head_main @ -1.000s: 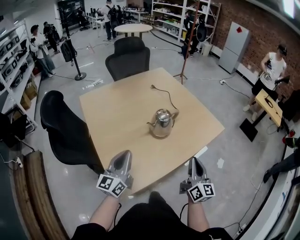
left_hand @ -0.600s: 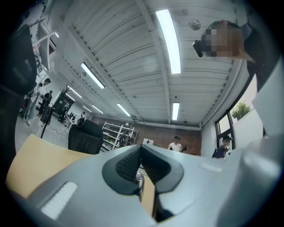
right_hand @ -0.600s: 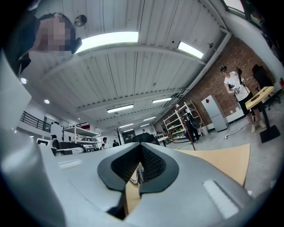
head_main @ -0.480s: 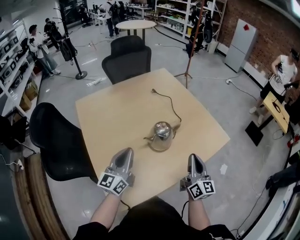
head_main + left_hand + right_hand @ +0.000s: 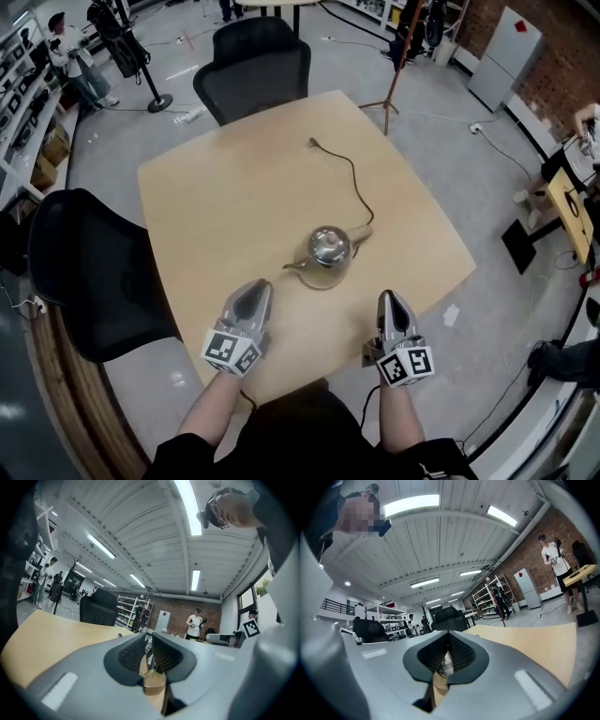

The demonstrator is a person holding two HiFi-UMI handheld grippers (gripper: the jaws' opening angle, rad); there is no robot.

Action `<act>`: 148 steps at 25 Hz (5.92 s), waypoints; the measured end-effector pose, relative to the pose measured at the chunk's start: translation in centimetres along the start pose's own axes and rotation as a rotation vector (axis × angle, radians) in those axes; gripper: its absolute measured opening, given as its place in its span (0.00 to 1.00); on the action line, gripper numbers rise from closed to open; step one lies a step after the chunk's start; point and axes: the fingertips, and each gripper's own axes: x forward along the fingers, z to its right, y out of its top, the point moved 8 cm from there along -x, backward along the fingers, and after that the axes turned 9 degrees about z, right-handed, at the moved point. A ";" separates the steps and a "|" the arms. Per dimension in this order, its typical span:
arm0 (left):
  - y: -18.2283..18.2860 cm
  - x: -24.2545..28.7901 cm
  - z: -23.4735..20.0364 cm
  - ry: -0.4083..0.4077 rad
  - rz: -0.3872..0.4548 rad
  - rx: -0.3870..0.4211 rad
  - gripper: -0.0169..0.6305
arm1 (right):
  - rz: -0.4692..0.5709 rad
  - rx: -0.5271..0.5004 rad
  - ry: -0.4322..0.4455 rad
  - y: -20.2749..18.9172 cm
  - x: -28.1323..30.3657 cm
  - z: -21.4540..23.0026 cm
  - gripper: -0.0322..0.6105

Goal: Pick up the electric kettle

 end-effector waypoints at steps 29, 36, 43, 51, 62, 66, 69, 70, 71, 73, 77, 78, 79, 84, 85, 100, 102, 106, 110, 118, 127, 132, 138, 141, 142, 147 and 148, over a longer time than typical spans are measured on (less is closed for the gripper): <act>-5.3 3.9 -0.2 0.073 -0.120 -0.125 0.24 | -0.269 -0.089 -0.119 -5.5 4.2 3.9 0.24; -4.9 4.8 -0.9 0.094 -0.087 -0.156 0.24 | -0.320 -0.125 -0.147 -6.1 5.5 5.2 0.32; -4.9 5.4 -1.7 0.126 -0.038 -0.181 0.24 | -0.332 -0.120 -0.144 -7.1 6.4 4.9 0.33; -5.1 6.6 -1.6 0.162 -0.015 -0.226 0.24 | -0.341 -0.116 -0.132 -7.6 6.9 4.3 0.33; -6.0 7.4 -1.9 0.203 0.021 -0.292 0.24 | -0.328 -0.105 -0.134 -8.3 8.0 4.4 0.30; -6.1 7.6 -2.1 0.190 0.023 -0.317 0.24 | -0.300 -0.058 -0.171 -8.9 8.3 4.6 0.26; -6.1 7.6 -2.0 0.192 0.024 -0.349 0.24 | -0.283 -0.025 -0.177 -9.0 8.4 4.5 0.22; -6.1 7.7 -2.0 0.194 0.029 -0.361 0.23 | -0.279 -0.016 -0.172 -9.0 8.5 4.4 0.20; -6.1 7.7 -2.0 0.194 0.034 -0.371 0.23 | -0.276 -0.008 -0.168 -9.1 8.5 4.4 0.16; -6.2 7.9 -1.9 0.191 0.043 -0.383 0.17 | -0.270 0.002 -0.167 -9.1 8.6 4.5 0.15; -6.3 8.1 -2.0 0.205 0.051 -0.405 0.17 | -0.263 0.000 -0.177 -9.1 8.9 4.5 0.15; -6.3 8.1 -2.0 0.212 0.052 -0.418 0.17 | -0.258 -0.005 -0.182 -9.0 8.9 4.4 0.15; -6.1 8.0 -1.9 0.215 0.053 -0.429 0.17 | -0.249 -0.010 -0.188 -8.8 8.8 4.2 0.15; -3.9 7.7 -0.5 0.162 0.094 -0.408 0.17 | -0.163 -0.033 -0.181 -6.3 8.9 3.7 0.15; -3.5 7.8 -0.4 0.157 0.102 -0.406 0.17 | -0.156 -0.038 -0.177 -5.9 8.9 3.5 0.15; -0.8 1.4 2.0 0.124 0.153 -0.395 0.17 | -0.140 -0.082 -0.173 -3.9 2.9 -1.7 0.17; -0.4 0.0 2.7 0.110 0.164 -0.387 0.17 | -0.125 -0.088 -0.167 -3.5 1.5 -2.6 0.17; 1.6 -2.4 3.4 0.091 0.183 -0.351 0.17 | -0.097 -0.084 -0.158 -2.9 -0.6 -5.0 0.17; 2.8 -4.1 3.3 0.072 0.190 -0.332 0.17 | -0.077 -0.081 -0.164 -2.9 -1.9 -7.1 0.17; 4.5 -7.0 3.5 0.007 0.218 -0.307 0.17 | -0.015 -0.089 -0.169 -2.5 -4.3 -10.0 0.17; 5.3 -10.4 4.3 -0.009 0.227 -0.316 0.17 | -0.002 -0.105 -0.172 -2.1 -7.2 -12.6 0.17; 5.6 -11.2 4.9 -0.023 0.234 -0.303 0.16 | 0.001 -0.107 -0.173 -1.6 -8.4 -13.1 0.17; 6.8 -11.3 6.2 -0.024 0.263 -0.287 0.17 | 0.026 -0.105 -0.147 -0.2 -8.6 -13.1 0.17; 7.3 -11.5 7.3 -0.004 0.288 -0.279 0.17 | 0.032 -0.106 -0.131 0.6 -8.7 -12.8 0.17; 7.5 -11.4 7.6 -0.002 0.296 -0.277 0.17 | 0.039 -0.109 -0.127 0.9 -8.7 -12.6 0.17; 7.1 -11.1 8.7 0.010 0.289 -0.281 0.17 | 0.038 -0.106 -0.127 1.5 -8.9 -11.5 0.17; 7.0 -11.1 8.9 0.012 0.288 -0.281 0.17 | 0.037 -0.104 -0.126 1.5 -8.9 -11.4 0.17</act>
